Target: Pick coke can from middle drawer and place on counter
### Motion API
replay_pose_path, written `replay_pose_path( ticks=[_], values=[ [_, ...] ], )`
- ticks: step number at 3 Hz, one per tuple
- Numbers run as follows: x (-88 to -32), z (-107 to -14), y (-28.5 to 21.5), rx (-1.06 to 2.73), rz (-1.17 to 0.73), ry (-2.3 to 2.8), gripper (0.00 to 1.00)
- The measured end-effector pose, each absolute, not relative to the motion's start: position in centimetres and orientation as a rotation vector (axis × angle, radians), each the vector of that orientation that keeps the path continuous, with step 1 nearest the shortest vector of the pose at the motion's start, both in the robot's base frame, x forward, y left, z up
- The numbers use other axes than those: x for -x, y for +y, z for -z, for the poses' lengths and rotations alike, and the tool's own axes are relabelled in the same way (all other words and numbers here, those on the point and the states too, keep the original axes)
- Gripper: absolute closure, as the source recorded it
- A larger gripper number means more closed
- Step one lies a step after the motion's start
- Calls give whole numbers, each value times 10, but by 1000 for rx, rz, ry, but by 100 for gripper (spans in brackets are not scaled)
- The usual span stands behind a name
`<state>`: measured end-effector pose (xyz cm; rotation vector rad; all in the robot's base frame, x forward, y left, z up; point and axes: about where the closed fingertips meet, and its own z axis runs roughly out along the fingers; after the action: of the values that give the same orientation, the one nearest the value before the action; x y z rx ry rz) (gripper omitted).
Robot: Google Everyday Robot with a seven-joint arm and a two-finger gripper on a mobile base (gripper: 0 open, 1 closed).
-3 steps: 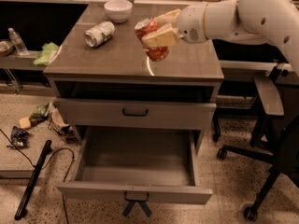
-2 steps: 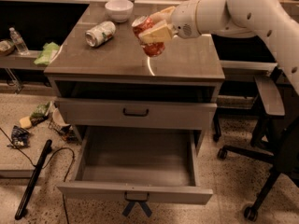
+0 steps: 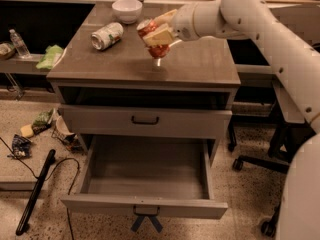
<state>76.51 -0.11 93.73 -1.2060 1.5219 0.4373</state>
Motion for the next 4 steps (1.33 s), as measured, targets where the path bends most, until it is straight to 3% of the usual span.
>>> replay_pose_path(
  ticks=[1,2,3,4],
  values=[
    [-785,-918,8,1201,-416,1549,100],
    [-799,-900,18,1184,-435,1566,82],
    [-807,-880,31,1169,-476,1575,51],
    [-808,-875,35,1164,-488,1575,29]
  ],
)
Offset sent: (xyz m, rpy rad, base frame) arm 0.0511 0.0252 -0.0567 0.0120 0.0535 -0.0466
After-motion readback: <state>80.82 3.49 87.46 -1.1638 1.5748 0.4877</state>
